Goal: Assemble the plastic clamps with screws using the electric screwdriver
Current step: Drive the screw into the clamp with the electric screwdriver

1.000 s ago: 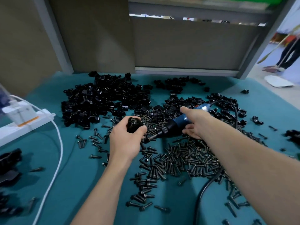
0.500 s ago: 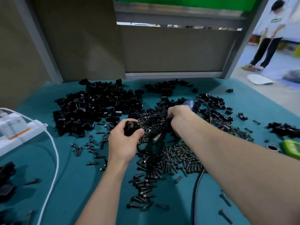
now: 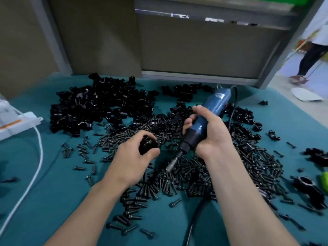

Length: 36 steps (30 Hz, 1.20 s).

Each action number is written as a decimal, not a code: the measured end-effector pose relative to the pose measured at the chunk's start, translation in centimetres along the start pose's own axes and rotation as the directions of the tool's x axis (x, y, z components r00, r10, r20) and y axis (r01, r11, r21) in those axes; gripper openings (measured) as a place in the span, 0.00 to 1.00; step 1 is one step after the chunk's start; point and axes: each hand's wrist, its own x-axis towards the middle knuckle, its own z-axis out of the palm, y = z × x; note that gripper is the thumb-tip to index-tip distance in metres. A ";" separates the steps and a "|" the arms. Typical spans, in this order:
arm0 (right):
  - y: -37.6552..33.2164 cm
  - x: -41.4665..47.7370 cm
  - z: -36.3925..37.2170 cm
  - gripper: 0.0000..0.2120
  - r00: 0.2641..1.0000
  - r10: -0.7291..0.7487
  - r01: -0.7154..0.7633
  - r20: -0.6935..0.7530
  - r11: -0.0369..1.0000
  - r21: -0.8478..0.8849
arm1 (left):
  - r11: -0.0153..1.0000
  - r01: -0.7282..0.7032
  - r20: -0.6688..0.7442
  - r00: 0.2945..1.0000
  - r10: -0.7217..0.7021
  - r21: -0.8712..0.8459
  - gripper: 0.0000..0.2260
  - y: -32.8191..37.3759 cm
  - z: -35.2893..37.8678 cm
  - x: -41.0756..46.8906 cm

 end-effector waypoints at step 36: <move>2.4 2.5 -2.9 0.12 0.945 -0.317 0.328 -0.084 0.905 0.270 | 0.974 0.163 0.075 0.985 -0.153 -0.156 0.07 0.0 0.6 -0.6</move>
